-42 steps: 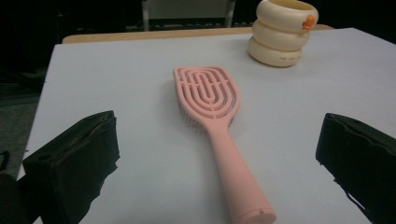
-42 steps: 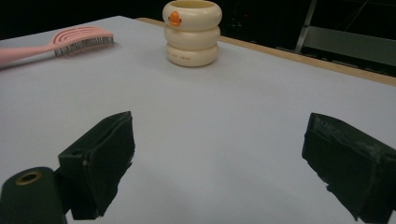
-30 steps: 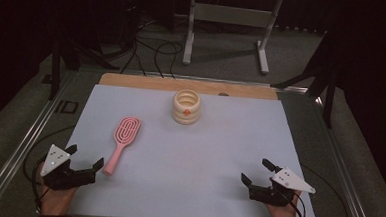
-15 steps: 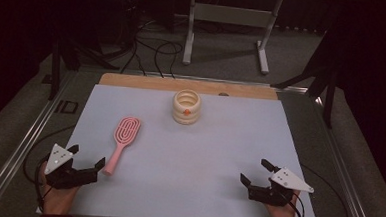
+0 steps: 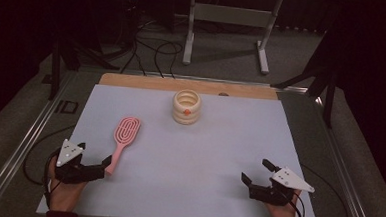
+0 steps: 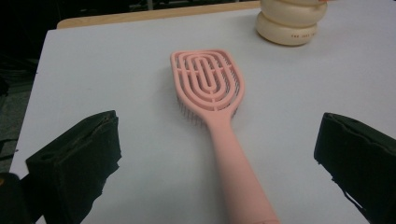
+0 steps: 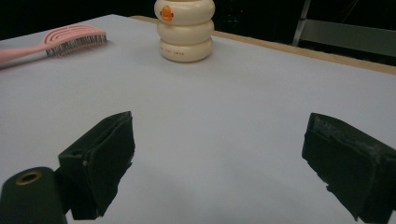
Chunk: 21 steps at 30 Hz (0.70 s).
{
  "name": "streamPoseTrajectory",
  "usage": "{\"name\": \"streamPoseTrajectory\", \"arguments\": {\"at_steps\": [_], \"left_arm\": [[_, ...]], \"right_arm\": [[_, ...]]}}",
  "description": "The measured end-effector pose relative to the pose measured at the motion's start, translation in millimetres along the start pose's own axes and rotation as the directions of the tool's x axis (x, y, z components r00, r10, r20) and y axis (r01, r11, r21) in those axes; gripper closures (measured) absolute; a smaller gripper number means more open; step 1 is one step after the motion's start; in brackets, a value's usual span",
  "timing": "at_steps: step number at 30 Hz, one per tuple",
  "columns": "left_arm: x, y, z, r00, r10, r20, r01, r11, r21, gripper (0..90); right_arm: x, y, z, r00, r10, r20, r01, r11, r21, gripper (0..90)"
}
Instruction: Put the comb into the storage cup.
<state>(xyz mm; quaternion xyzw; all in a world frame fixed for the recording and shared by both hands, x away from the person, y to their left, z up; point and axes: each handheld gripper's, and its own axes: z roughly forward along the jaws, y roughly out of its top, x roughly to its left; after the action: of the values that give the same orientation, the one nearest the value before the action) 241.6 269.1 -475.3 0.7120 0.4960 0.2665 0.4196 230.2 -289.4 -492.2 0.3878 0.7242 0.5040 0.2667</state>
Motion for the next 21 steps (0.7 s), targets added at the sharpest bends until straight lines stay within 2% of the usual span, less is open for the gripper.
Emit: {"name": "streamPoseTrajectory", "arguments": {"at_steps": [9,13,18,21], "left_arm": [[-2.8,7.1,10.0,0.9999,0.012,0.000,-0.012,0.9986,0.051,0.9],[-2.4,11.1,16.1,0.9999,0.015,-0.003,-0.014,0.9953,0.096,0.8],[-2.2,14.6,20.2,0.9997,0.019,-0.013,-0.017,0.9919,0.126,0.8],[-1.5,16.3,22.8,0.9998,0.017,-0.003,-0.017,0.9901,0.139,0.6]], "right_arm": [[-0.3,-0.2,-0.6,1.0000,0.004,0.005,-0.004,1.000,0.000,9.2],[-0.5,-0.3,-0.9,1.0000,0.004,0.007,-0.004,1.000,-0.001,9.3],[-0.4,-0.4,-0.8,1.0000,0.005,0.007,-0.005,1.000,-0.001,9.3],[-0.3,-0.5,-0.6,1.0000,0.006,0.007,-0.006,1.000,0.000,9.3]]}}
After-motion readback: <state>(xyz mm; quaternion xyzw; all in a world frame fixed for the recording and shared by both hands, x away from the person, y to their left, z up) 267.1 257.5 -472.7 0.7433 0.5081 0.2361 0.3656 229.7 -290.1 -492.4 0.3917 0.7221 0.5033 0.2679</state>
